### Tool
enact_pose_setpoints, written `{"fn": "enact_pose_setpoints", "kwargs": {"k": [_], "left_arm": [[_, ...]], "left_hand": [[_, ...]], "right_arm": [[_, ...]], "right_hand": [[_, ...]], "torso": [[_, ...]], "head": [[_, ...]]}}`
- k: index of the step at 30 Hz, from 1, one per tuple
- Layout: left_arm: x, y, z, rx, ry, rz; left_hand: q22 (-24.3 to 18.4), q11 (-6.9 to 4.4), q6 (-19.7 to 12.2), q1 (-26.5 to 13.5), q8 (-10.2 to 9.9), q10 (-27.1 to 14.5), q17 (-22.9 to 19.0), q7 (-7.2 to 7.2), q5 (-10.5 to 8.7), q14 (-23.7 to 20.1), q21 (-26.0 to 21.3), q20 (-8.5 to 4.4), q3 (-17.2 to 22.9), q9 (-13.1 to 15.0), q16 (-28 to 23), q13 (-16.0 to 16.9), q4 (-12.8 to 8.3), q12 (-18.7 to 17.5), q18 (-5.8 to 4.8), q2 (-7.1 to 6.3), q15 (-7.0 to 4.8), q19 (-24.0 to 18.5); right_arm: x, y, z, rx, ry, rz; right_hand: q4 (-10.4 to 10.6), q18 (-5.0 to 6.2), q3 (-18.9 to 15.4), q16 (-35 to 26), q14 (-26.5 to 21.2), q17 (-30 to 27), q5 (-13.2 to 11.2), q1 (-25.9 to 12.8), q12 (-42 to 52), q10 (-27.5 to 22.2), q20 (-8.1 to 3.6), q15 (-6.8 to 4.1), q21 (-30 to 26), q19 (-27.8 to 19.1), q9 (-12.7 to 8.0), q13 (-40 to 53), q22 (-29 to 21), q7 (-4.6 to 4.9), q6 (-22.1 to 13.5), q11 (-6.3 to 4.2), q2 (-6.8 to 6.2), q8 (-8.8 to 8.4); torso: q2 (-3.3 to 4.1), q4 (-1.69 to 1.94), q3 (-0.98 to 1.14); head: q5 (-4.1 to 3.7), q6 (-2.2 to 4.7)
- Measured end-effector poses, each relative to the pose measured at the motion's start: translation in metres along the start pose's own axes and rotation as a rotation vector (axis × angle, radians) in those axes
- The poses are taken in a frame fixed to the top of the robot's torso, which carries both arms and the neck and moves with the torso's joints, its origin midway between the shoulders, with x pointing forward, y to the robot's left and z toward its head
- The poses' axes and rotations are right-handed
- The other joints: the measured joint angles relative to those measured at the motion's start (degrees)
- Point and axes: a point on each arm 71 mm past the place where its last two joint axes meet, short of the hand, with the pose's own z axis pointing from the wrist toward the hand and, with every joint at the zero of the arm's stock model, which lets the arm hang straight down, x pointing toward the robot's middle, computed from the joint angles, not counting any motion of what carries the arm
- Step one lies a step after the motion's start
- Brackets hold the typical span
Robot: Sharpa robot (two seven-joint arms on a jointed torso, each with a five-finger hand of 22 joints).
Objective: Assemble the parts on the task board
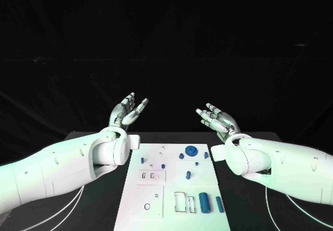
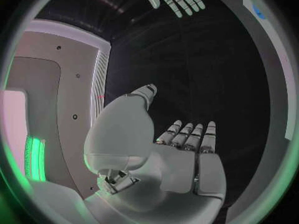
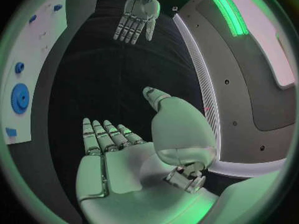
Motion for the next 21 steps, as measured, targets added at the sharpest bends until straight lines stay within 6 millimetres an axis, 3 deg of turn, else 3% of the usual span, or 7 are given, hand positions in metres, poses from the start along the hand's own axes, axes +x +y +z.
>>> {"fn": "enact_pose_setpoints", "kwargs": {"k": [6,9,12,14,16,18,21], "left_arm": [[0.001,0.000,0.000,0.011,0.017,-0.013],[-0.001,-0.001,0.000,0.014,0.024,-0.019],[-0.014,-0.001,0.001,0.015,0.020,-0.023],[-0.016,0.000,0.001,0.013,0.025,-0.029],[-0.015,0.000,0.000,0.012,0.037,-0.036],[-0.014,0.000,0.000,0.013,0.052,-0.043],[-0.017,-0.002,-0.002,0.015,0.073,-0.048]], "left_hand": [[0.3,1.43,2.5,3.5,1.2,2.3,0.6,0.13,0.67,2.3,0.6,1.32,0.3,0.7,0.8,0.4,0.6,0.5,0.90,0.57,1.84,0.7],[1.6,2.57,8.0,5.0,3.6,8.8,2.5,0.40,0.67,11.2,3.2,1.32,0.1,2.3,3.6,1.1,0.4,1.7,0.91,0.82,2.36,6.7],[4.3,3.48,17.7,6.8,7.9,22.2,5.0,1.08,0.67,24.1,8.6,1.16,0.7,4.9,8.0,2.2,-0.3,4.5,0.90,0.38,1.23,19.3],[5.8,2.85,22.2,7.8,9.7,29.4,6.9,1.53,0.67,33.8,12.3,1.01,1.3,6.0,11.7,2.4,-0.8,5.4,2.72,-0.14,-0.06,27.4],[6.4,1.87,28.3,9.2,12.0,37.9,7.9,2.18,0.67,38.7,14.4,0.93,2.1,7.4,13.6,2.8,-1.6,6.8,4.41,-0.47,-1.33,31.5],[6.7,0.92,33.4,9.7,13.8,42.8,8.7,3.06,0.67,42.3,15.8,0.75,3.2,8.3,15.1,2.9,-1.8,7.6,4.49,-0.93,-2.46,34.3],[7.2,-0.21,36.4,10.1,14.2,46.6,9.7,3.70,0.67,46.3,17.5,0.04,4.5,8.4,16.6,2.9,-1.8,7.6,5.39,-1.32,-3.71,37.4]], "right_arm": [[0.002,0.004,0.005,0.005,0.095,0.004],[0.000,0.006,0.007,-0.009,0.122,-0.019],[-0.016,0.015,0.013,-0.066,0.126,-0.120],[-0.020,0.019,0.014,-0.098,0.140,-0.189],[-0.020,0.020,0.014,-0.121,0.162,-0.251],[-0.020,0.023,0.014,-0.148,0.187,-0.322],[-0.020,0.029,0.016,-0.184,0.217,-0.425]], "right_hand": [[-1.6,0.63,1.4,1.2,3.9,0.7,0.0,4.7,0.8,4.0,0.74,-0.09,0.9,1.5,0.8,0.5,0.5,0.23,3.7,0.24,-0.51,1.11],[-3.7,1.19,2.0,2.9,9.9,1.7,-0.9,7.8,2.0,10.5,0.73,-0.69,2.4,4.8,2.0,1.0,1.2,0.58,9.2,-0.08,-1.04,2.91],[-5.7,2.23,2.6,5.1,17.5,2.9,-1.3,10.3,3.5,18.7,0.68,-1.60,4.7,10.2,3.3,1.6,2.4,1.07,15.9,-0.65,-1.61,5.11],[-6.9,3.56,3.2,6.6,22.9,3.8,-1.3,11.7,4.3,24.4,0.67,-2.36,6.5,14.5,4.4,1.9,3.2,1.47,21.1,-1.13,-2.06,6.79],[-8.0,4.12,4.0,8.0,27.7,4.4,-1.6,12.8,4.9,29.4,0.65,-3.18,8.2,18.4,5.3,2.0,3.9,1.89,26.1,-1.76,-2.58,8.30],[-9.1,4.92,5.1,9.3,32.6,5.0,-1.7,13.5,5.2,34.3,0.54,-4.13,9.9,22.4,6.1,2.0,4.5,2.57,30.9,-2.48,-3.28,9.75],[-10.3,5.80,6.3,10.6,37.5,5.5,-1.9,14.1,5.2,39.2,0.26,-5.16,11.5,26.2,6.8,2.1,5.0,3.34,35.6,-3.31,-3.94,10.90]], "torso": [[0.00,-0.01,0.00],[0.16,-0.01,-0.01],[0.82,0.03,-0.03],[1.16,0.10,-0.04],[1.46,0.19,-0.08],[1.76,0.26,-0.11],[2.30,0.34,-0.18]], "head": [[0.01,-0.01],[-0.08,-0.39],[-0.36,-1.17],[-0.52,-1.49],[-0.69,-1.60],[-0.82,-1.65],[-0.95,-1.66]]}}
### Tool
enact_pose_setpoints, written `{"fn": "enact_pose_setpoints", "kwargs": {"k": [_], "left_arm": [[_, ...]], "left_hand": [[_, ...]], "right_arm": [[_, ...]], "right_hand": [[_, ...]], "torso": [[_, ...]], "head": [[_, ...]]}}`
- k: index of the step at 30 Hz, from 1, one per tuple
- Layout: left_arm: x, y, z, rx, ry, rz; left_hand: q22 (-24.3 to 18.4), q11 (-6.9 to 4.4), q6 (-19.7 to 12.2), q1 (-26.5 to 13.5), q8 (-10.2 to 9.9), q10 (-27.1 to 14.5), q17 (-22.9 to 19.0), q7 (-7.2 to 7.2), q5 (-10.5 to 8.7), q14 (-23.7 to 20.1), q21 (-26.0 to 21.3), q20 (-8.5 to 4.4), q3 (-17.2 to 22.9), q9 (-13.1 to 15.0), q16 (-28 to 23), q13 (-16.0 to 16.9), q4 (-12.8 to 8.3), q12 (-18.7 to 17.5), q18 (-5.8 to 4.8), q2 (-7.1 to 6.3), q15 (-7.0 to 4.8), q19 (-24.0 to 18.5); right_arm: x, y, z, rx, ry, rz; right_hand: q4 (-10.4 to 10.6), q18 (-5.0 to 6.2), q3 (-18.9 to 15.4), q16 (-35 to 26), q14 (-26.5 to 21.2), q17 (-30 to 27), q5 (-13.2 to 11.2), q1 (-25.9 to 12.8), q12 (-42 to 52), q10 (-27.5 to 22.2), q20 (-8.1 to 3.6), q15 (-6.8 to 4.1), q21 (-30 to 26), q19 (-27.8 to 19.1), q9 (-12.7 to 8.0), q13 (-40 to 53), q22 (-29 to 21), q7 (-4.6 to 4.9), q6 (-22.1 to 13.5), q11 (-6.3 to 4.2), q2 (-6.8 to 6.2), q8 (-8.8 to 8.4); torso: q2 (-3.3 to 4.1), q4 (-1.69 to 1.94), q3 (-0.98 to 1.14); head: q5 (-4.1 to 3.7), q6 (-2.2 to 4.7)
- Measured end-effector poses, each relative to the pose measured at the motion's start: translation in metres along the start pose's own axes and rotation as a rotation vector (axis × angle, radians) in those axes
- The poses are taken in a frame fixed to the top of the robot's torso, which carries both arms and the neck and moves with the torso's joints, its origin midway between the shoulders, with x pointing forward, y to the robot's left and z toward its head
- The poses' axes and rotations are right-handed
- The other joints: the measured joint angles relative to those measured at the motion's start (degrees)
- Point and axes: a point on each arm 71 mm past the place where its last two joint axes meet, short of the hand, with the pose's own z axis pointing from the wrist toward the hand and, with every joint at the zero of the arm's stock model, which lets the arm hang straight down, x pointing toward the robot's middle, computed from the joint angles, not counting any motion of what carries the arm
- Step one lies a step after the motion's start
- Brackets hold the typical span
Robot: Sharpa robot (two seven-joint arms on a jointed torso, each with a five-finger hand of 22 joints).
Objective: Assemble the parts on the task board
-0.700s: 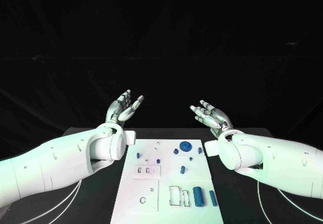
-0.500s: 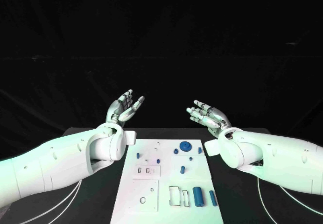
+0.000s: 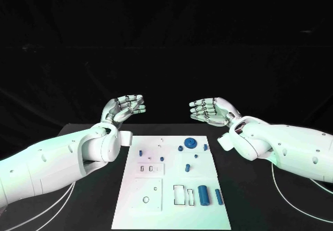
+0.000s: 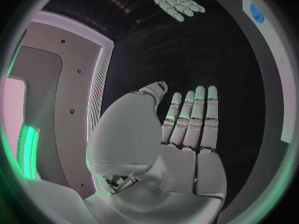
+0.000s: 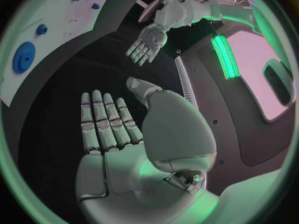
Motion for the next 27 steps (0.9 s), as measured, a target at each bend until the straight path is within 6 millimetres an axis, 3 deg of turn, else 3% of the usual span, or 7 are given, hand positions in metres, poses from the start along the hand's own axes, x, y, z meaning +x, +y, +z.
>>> {"fn": "enact_pose_setpoints", "kwargs": {"k": [4,6,12,18,21,24,27], "left_arm": [[-0.002,-0.002,-0.004,0.001,0.037,-0.002],[-0.002,-0.003,-0.006,0.001,0.057,-0.002],[0.001,-0.009,-0.017,-0.004,0.124,0.000],[0.005,-0.016,-0.029,-0.014,0.181,-0.004],[0.006,-0.019,-0.034,-0.017,0.201,-0.007],[0.008,-0.023,-0.038,-0.019,0.220,-0.010],[0.011,-0.025,-0.040,-0.020,0.233,-0.013]], "left_hand": [[0.0,-1.25,3.2,-0.1,0.5,4.3,1.1,0.86,0.00,2.8,1.0,-1.19,1.7,0.0,0.3,-0.1,0.0,-0.4,0.00,-1.00,-1.20,2.3],[0.2,-1.66,3.8,0.2,0.5,6.1,1.7,1.25,0.00,4.5,1.8,-1.61,2.5,0.0,1.0,-0.1,-0.2,-0.5,0.00,-1.40,-1.71,3.7],[0.8,-2.47,5.0,0.7,0.5,9.3,3.4,1.00,0.00,7.8,3.7,-3.03,4.3,-0.2,2.1,-0.1,-1.1,-1.6,0.00,-2.55,-2.90,6.1],[1.3,-2.55,5.2,0.4,0.2,9.9,4.5,1.25,0.00,9.2,4.7,-3.63,4.8,-0.3,2.7,-0.1,-1.4,-2.3,0.00,-2.80,-3.28,6.7],[1.4,-2.55,5.2,0.1,0.2,9.9,4.6,1.25,0.00,9.2,5.0,-3.63,4.8,-0.3,2.7,-0.1,-1.4,-2.5,0.00,-3.10,-3.28,6.7],[1.4,-2.55,5.2,0.1,0.2,9.9,4.7,1.25,0.00,9.2,5.0,-3.63,4.8,-0.3,2.8,-0.1,-1.4,-2.5,-0.01,-3.10,-3.27,6.7],[1.4,-2.55,5.2,0.1,0.2,9.9,4.8,1.25,0.00,9.2,5.0,-3.63,4.8,-0.4,2.9,-0.1,-1.4,-2.8,-0.01,-3.10,-3.27,6.7]], "right_arm": [[-0.001,0.004,0.001,-0.029,0.044,-0.123],[0.000,0.005,0.001,-0.038,0.063,-0.173],[0.003,0.009,0.002,-0.050,0.131,-0.347],[0.012,0.010,0.002,-0.031,0.193,-0.525],[0.017,0.011,0.003,-0.025,0.216,-0.607],[0.022,0.012,0.004,-0.023,0.234,-0.676],[0.025,0.013,0.006,-0.021,0.244,-0.721]], "right_hand": [[-1.3,0.00,1.3,1.0,4.6,0.4,-0.3,0.6,0.0,4.5,-0.46,-1.05,1.5,3.7,0.5,0.0,0.4,0.69,4.1,-0.80,-0.60,0.65],[-1.7,0.86,2.0,1.5,7.2,0.6,-0.5,0.9,-0.2,6.7,-0.88,-1.71,2.3,5.7,0.6,0.1,0.6,1.13,5.9,-1.30,-0.88,1.05],[-2.0,0.87,3.2,3.2,13.8,1.7,-0.5,0.1,-0.9,12.2,-2.49,-3.68,4.6,10.8,1.0,0.2,1.1,2.08,9.7,-2.80,-2.29,1.75],[-2.0,0.87,3.1,6.5,21.3,4.4,-1.2,-0.7,-1.3,17.1,-4.78,-6.06,7.8,16.5,1.3,0.5,2.4,0.91,12.2,-4.55,-4.25,1.95],[-0.4,0.88,1.2,19.8,32.5,14.2,-0.1,-0.7,-2.0,22.4,-9.14,-9.88,16.4,26.4,2.0,1.5,7.0,-1.23,15.1,-7.17,-6.25,2.37],[0.1,0.88,0.9,28.7,34.8,20.1,0.8,-0.9,-2.0,23.6,-10.34,-10.67,21.0,28.8,2.5,2.2,9.9,-1.89,15.8,-8.09,-6.68,2.37],[1.0,0.88,1.7,43.0,36.6,32.9,2.2,-1.0,-2.4,24.0,-11.02,-10.94,26.0,29.9,3.1,2.9,13.5,-1.96,16.3,-8.09,-7.34,2.34]], "torso": [[0.76,0.10,-0.11],[1.18,0.18,-0.18],[2.49,0.46,-0.43],[4.05,0.92,-0.63],[4.82,1.23,-0.73],[5.59,1.57,-0.81],[6.20,1.81,-0.91]], "head": [[-0.29,0.10],[-0.42,0.19],[-0.79,0.50],[-0.96,0.72],[-1.03,0.80],[-1.14,0.82],[-1.29,0.83]]}}
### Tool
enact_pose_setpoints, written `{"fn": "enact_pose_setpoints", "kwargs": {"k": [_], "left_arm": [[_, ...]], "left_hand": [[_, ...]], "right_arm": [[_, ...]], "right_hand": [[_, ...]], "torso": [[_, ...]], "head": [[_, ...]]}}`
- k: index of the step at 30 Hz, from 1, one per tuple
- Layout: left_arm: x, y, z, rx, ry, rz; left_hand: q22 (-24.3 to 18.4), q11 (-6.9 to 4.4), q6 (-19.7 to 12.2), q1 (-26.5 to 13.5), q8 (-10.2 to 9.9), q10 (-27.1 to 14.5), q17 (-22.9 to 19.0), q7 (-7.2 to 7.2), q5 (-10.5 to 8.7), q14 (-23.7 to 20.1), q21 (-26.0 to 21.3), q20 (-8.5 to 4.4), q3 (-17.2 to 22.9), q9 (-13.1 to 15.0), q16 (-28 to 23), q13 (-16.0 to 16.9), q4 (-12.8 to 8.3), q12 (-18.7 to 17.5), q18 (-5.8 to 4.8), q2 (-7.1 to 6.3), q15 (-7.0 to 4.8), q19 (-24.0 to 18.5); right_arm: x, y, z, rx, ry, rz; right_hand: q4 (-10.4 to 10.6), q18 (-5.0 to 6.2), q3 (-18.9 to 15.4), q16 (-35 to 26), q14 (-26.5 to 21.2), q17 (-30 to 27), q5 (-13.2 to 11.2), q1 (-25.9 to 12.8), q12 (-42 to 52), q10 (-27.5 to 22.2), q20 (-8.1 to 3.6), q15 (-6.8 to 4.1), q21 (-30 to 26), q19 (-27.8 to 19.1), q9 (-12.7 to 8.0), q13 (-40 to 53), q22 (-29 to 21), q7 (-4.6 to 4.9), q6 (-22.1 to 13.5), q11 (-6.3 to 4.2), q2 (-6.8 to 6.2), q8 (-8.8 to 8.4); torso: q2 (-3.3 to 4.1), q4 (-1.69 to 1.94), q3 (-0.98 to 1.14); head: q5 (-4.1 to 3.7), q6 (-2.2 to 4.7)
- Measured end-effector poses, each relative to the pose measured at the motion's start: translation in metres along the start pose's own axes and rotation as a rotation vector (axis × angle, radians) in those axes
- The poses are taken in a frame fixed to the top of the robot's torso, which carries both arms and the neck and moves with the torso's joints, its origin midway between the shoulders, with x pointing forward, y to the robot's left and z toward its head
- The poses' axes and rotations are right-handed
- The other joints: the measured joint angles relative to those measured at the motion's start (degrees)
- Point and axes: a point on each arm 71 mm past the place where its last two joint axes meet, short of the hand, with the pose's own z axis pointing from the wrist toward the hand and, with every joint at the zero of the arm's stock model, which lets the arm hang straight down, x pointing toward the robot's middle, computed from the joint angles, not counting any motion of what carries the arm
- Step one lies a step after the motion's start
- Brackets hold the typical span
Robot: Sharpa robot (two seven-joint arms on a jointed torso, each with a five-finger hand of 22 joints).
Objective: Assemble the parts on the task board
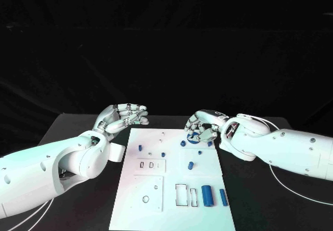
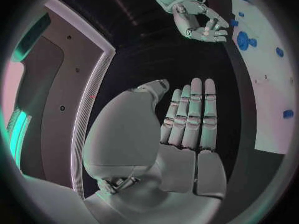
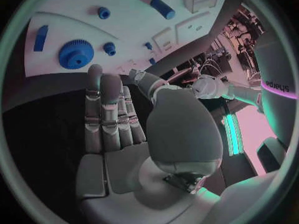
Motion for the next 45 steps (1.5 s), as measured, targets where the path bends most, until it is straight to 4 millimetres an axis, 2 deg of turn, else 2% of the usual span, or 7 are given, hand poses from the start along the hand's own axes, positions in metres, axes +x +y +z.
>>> {"fn": "enact_pose_setpoints", "kwargs": {"k": [1,4,5,10,12,20,45], "left_arm": [[0.001,-0.001,-0.001,-0.001,0.004,-0.001],[0.004,-0.002,-0.002,-0.002,0.016,-0.004],[0.004,-0.003,-0.002,-0.003,0.019,-0.005],[0.007,-0.004,-0.003,-0.007,0.030,-0.008],[0.007,-0.004,-0.003,-0.008,0.033,-0.009],[0.007,-0.005,-0.003,-0.011,0.038,-0.010],[0.007,-0.006,-0.003,-0.019,0.045,-0.011]], "left_hand": [[0.0,0.00,0.0,0.0,-0.1,0.0,0.0,0.00,0.00,0.0,0.0,0.00,0.0,0.0,0.0,0.0,0.0,0.0,0.00,-0.04,0.00,0.0],[0.0,0.00,0.0,-0.2,-0.2,0.0,0.1,0.00,0.00,0.0,0.0,0.00,0.0,-0.1,0.0,0.0,0.0,0.0,0.00,-0.23,0.00,0.0],[0.0,0.00,0.0,-0.2,-0.2,0.0,0.1,0.00,0.00,0.1,0.0,0.00,0.0,-0.1,0.0,0.0,0.0,-0.2,0.00,-0.23,0.12,0.0],[0.4,0.00,0.0,-0.5,-0.6,0.0,0.9,0.00,0.00,1.2,0.9,-0.30,0.2,-0.2,0.8,0.0,-0.2,-0.8,-0.01,-0.46,-0.20,0.7],[0.4,0.00,0.0,-0.5,-0.7,0.0,0.9,0.00,0.00,1.2,0.9,-0.30,0.2,-0.2,0.8,0.0,-0.2,-0.8,-0.01,-0.46,-0.20,0.7],[0.4,0.01,0.0,-0.7,-0.7,0.0,1.0,0.00,0.00,1.2,0.9,-0.30,0.2,-0.2,0.8,0.0,-0.2,-0.8,-0.01,-0.68,-0.20,0.7],[0.4,0.00,0.0,-0.7,-0.7,0.0,1.2,0.00,0.00,1.2,1.1,-0.29,0.1,-0.3,0.8,0.0,-0.2,-1.0,-0.01,-0.68,-0.20,0.7]], "right_arm": [[0.001,0.001,0.001,0.002,0.004,-0.015],[0.002,0.003,0.003,0.008,0.015,-0.055],[0.003,0.004,0.003,0.010,0.018,-0.066],[0.005,0.005,0.005,0.024,0.032,-0.111],[0.006,0.006,0.005,0.029,0.036,-0.122],[0.008,0.006,0.006,0.048,0.053,-0.159],[0.014,0.012,0.015,0.048,0.072,-0.199]], "right_hand": [[0.4,0.00,0.1,3.7,0.1,3.6,0.1,0.0,0.0,0.0,-0.02,0.07,1.3,0.0,0.2,0.2,1.1,0.00,0.0,0.00,-0.04,-0.20],[1.2,-0.13,0.6,13.7,0.1,14.6,0.7,-0.4,0.0,-0.1,0.09,0.07,11.2,3.4,0.8,0.6,13.0,0.00,0.0,0.03,-0.37,-0.43],[1.5,-0.97,0.7,16.3,0.1,17.5,0.7,-0.4,0.0,-0.8,0.22,0.08,14.3,4.5,0.9,0.7,16.7,0.00,0.0,0.16,-0.45,-0.43],[2.3,-1.63,0.3,23.1,0.3,25.7,0.7,-0.6,0.0,-2.4,0.68,0.29,21.8,6.3,1.5,1.0,26.1,0.20,-0.2,0.73,-0.64,-0.75],[2.4,-2.25,0.2,23.8,0.3,26.4,0.7,-0.6,0.0,-2.5,0.74,0.30,22.5,6.3,1.6,1.1,27.1,0.20,-0.2,0.65,-0.64,-0.75],[2.6,-2.25,0.0,24.3,0.3,27.2,0.7,-0.6,0.0,-3.0,0.90,0.30,23.2,6.5,1.9,1.2,28.3,0.19,-0.2,0.94,-0.64,-0.75],[3.1,-2.24,0.5,26.0,0.3,29.0,0.4,-0.2,0.0,-2.8,0.91,0.30,25.8,6.5,2.7,2.0,31.6,0.04,0.4,0.29,-0.60,-0.75]], "torso": [[0.29,0.10,-0.04],[0.90,0.37,-0.11],[1.07,0.46,-0.14],[1.85,0.74,-0.18],[2.13,0.79,-0.21],[2.77,0.81,-0.18],[4.09,1.14,-0.15]], "head": [[-0.05,0.02],[-0.19,0.05],[-0.22,0.07],[-0.36,0.15],[-0.45,0.19],[-0.52,0.09],[-0.18,0.24]]}}
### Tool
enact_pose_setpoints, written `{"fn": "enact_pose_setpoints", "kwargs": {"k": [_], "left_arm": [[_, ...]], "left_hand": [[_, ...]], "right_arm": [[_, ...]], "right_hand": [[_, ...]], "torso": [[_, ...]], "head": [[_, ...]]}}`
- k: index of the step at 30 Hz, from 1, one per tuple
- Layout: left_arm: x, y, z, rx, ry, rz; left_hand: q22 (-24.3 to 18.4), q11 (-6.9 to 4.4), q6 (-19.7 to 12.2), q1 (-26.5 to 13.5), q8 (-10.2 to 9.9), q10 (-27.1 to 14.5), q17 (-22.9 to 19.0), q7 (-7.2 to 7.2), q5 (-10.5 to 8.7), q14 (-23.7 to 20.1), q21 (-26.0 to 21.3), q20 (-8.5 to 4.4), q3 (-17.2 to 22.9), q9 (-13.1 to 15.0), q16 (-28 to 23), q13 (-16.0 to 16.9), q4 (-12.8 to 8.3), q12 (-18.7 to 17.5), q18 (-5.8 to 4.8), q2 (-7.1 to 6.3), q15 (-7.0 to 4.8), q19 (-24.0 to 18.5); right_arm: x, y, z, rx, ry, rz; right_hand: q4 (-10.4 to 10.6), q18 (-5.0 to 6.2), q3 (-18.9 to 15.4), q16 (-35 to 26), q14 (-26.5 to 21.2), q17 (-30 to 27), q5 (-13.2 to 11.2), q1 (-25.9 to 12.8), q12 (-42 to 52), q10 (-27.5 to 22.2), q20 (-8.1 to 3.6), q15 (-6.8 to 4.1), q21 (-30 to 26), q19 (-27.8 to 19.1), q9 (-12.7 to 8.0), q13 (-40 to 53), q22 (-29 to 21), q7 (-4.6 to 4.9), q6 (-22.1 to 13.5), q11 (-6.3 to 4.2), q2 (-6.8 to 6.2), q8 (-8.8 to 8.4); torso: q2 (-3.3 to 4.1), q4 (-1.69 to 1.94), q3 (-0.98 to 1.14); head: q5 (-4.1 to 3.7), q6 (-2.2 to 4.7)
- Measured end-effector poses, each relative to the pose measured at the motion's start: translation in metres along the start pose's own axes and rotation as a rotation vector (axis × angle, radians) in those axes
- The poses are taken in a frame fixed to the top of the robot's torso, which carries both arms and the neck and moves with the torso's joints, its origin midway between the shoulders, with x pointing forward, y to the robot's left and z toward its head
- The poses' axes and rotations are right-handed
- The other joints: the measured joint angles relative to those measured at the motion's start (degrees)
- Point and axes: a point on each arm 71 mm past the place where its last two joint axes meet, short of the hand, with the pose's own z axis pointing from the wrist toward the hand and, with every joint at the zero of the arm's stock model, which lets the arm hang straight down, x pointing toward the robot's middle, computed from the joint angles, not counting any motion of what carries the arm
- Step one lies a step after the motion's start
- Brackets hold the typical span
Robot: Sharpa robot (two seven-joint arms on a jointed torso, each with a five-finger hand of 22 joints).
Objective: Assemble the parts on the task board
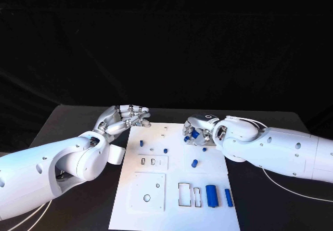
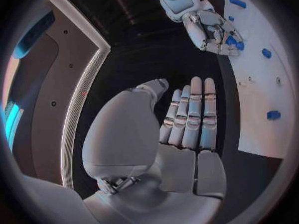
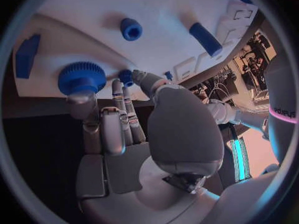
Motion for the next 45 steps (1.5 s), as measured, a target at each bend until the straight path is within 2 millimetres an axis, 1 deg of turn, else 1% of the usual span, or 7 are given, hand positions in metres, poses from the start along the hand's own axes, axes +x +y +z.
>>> {"fn": "enact_pose_setpoints", "kwargs": {"k": [11,15,17,20,23,33,45], "left_arm": [[0.000,0.000,0.000,-0.003,0.004,-0.001],[0.000,0.000,0.001,-0.004,0.005,-0.001],[0.000,0.000,0.001,-0.005,0.005,-0.001],[0.000,0.000,0.001,-0.006,0.005,-0.001],[0.000,0.000,0.001,-0.007,0.005,-0.001],[-0.003,0.001,0.002,-0.010,-0.001,0.002],[-0.003,0.001,0.002,-0.012,0.001,0.001]], "left_hand": [[0.1,0.00,0.0,0.0,-0.2,0.0,0.1,0.00,0.00,0.0,0.0,0.00,0.2,0.0,0.0,0.0,0.2,0.0,0.00,0.00,0.00,0.0],[0.1,0.00,0.0,0.0,-0.2,0.0,0.1,0.00,0.00,0.0,0.0,0.00,0.2,0.0,0.0,0.0,0.2,0.0,0.00,0.00,0.00,0.0],[0.1,0.00,0.0,0.0,-0.2,0.0,0.1,0.00,0.00,0.0,0.0,0.00,0.2,0.0,0.0,0.0,0.2,-0.2,0.00,0.00,0.00,0.0],[0.0,0.00,0.0,0.0,-0.2,0.0,0.1,0.00,0.00,0.0,0.0,0.00,0.2,0.0,0.0,0.0,0.2,-0.2,0.00,0.00,0.00,0.0],[0.0,0.00,0.0,0.0,-0.2,0.0,0.1,0.00,0.00,0.0,0.0,0.00,0.2,0.0,0.0,0.0,0.2,-0.2,0.00,0.00,0.00,0.0],[0.0,0.00,0.0,0.0,-0.2,0.0,0.1,0.00,0.00,0.0,0.0,0.00,0.2,0.0,0.0,0.0,0.2,-0.2,0.00,0.00,0.00,0.0],[0.0,0.00,0.0,0.0,-0.2,0.0,0.2,0.00,0.00,0.0,0.0,0.00,0.2,0.0,0.0,0.0,0.2,-0.2,0.00,0.00,0.00,0.0]], "right_arm": [[0.000,0.001,0.002,0.004,0.004,-0.004],[-0.001,0.001,0.003,0.004,0.002,-0.006],[-0.001,0.001,0.003,0.004,-0.002,-0.006],[-0.002,0.002,0.002,0.005,-0.015,-0.006],[-0.002,0.001,0.001,0.007,-0.033,-0.004],[-0.011,0.010,-0.002,-0.011,-0.126,0.014],[-0.019,0.022,0.020,0.000,-0.206,0.015]], "right_hand": [[0.5,0.00,0.9,0.7,0.0,0.6,0.0,1.0,0.7,1.7,0.00,0.00,1.2,0.0,1.0,0.7,1.6,-0.64,1.4,-0.74,1.03,1.03],[0.2,0.00,2.3,1.0,0.1,0.7,-3.6,2.1,1.3,2.7,-0.25,-0.53,1.8,0.2,2.1,1.1,2.5,-1.36,2.5,-1.21,2.12,2.01],[0.0,0.00,3.1,1.3,0.0,0.9,-4.9,2.6,1.7,3.3,-0.86,-1.04,2.3,0.2,2.7,1.3,3.0,-1.67,3.4,-1.20,2.64,2.61],[-0.7,0.00,3.8,1.3,0.0,1.2,-5.7,3.2,2.3,3.4,-0.96,-1.43,2.8,0.3,3.8,1.4,3.7,-2.34,4.4,-1.12,3.23,3.70],[-0.7,0.01,3.8,1.6,0.1,1.3,-5.9,3.2,2.8,3.4,-1.46,-1.54,3.0,0.2,4.3,1.4,4.1,-2.57,4.8,-1.12,3.23,4.51],[-0.8,0.01,3.9,1.7,0.0,1.6,-6.1,3.2,2.9,3.5,-1.46,-1.60,3.2,0.2,5.1,1.4,4.4,-2.59,4.8,-0.95,3.22,5.24],[-0.9,0.01,4.0,1.9,-0.1,1.9,-6.2,3.2,2.9,3.5,-1.66,-1.74,3.2,0.0,5.9,1.4,4.7,-2.58,4.8,-0.95,3.22,5.23]], "torso": [[0.35,0.09,0.03],[0.46,0.04,0.03],[0.49,0.02,0.03],[0.53,0.02,0.04],[0.58,0.03,0.04],[0.66,-0.01,0.04],[0.90,0.16,-0.13]], "head": [[0.08,-0.04],[0.16,-0.07],[0.17,-0.08],[0.18,-0.04],[0.18,-0.01],[0.19,0.60],[0.25,0.93]]}}
